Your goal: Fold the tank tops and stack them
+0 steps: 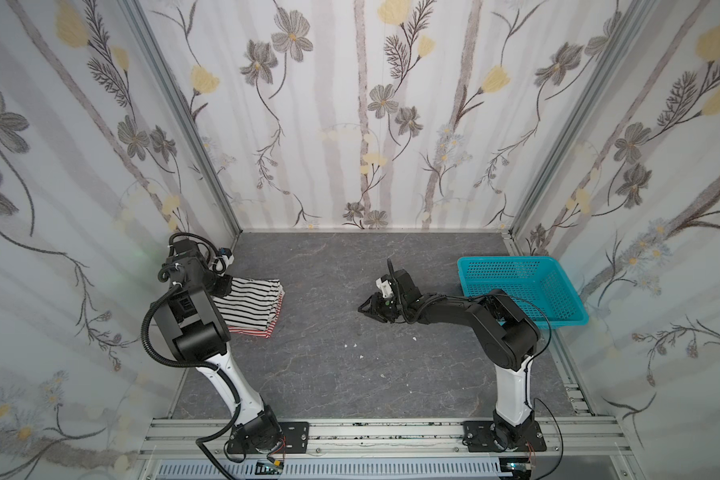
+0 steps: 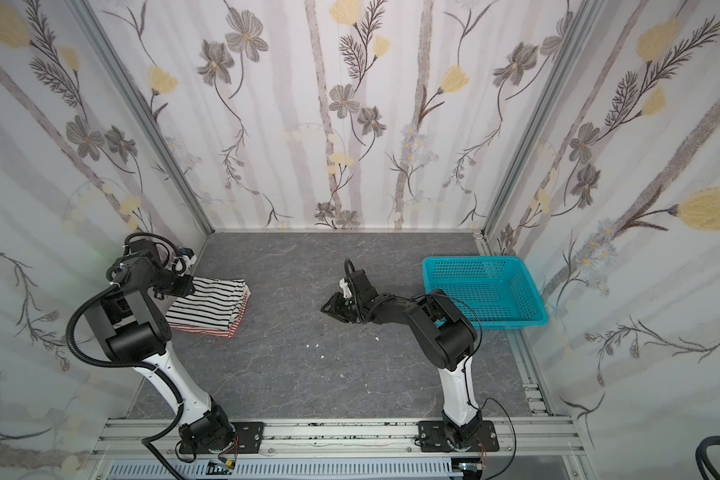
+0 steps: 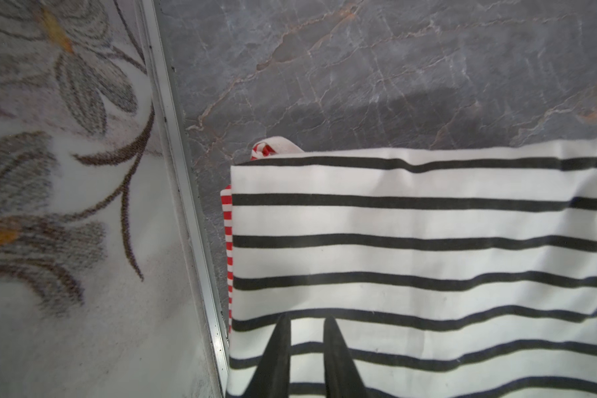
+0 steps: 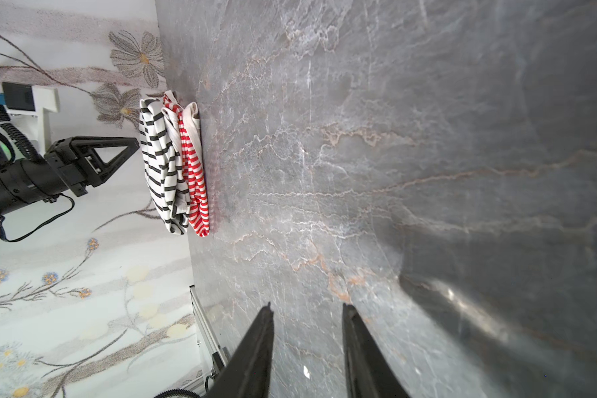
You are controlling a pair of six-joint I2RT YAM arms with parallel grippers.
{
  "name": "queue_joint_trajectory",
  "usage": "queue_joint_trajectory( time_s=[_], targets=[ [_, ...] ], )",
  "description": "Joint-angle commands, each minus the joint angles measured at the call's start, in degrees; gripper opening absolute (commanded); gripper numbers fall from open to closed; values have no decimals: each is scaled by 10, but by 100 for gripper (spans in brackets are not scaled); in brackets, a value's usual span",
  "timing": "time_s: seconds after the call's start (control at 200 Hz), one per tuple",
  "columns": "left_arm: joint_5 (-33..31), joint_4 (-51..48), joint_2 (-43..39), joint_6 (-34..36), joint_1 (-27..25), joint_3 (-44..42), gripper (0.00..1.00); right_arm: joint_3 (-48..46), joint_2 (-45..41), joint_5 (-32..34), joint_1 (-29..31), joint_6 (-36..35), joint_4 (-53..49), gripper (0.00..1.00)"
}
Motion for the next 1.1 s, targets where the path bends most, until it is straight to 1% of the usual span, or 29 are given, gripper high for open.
queue_joint_trajectory(
  time_s=[0.0,0.1,0.17,0.23,0.27,0.285,0.37,0.445,0.48,0.555,0.61,0.704,0.754,0.809,0.874,0.964,1.094],
  targets=[
    [78,8,-50,-26,-4,-31,39,3,-35,32,-1,-41,-19,51],
    [131,35,-109,-70,-12,-79,53,3,-85,73,-1,-82,-60,65],
    [155,60,-148,-105,-27,-118,75,3,-127,111,-2,-108,-95,74],
    [162,90,-183,-135,-43,-156,80,3,-164,151,-4,-128,-133,83],
    [162,119,-208,-159,-55,-188,98,1,-189,180,-6,-140,-158,87],
    [161,130,-217,-168,-60,-202,100,1,-198,190,-7,-144,-167,88],
    [141,194,-268,-211,-91,-265,100,-9,-254,252,-19,-164,-216,89],
    [119,258,-309,-249,-119,-317,100,-38,-310,301,-34,-178,-236,90],
    [109,287,-325,-269,-129,-339,100,-57,-355,326,-44,-181,-240,90],
    [103,334,-353,-303,-151,-379,100,-101,-425,363,-79,-187,-241,91],
    [92,366,-367,-323,-168,-404,100,-133,-480,402,-107,-190,-244,92],
    [84,405,-366,-349,-190,-432,100,-170,-555,445,-154,-218,-249,92],
    [74,420,-357,-367,-201,-438,100,-186,-582,467,-177,-234,-254,93],
    [69,438,-351,-371,-215,-449,100,-209,-609,495,-192,-261,-242,93],
    [58,484,-355,-378,-227,-479,100,-244,-630,517,-209,-293,-220,93],
    [69,590,-365,-383,-233,-541,100,-282,-645,547,-235,-320,-179,93],
    [68,762,-364,-396,-234,-634,100,-339,-646,542,-275,-364,-79,91]
  ],
)
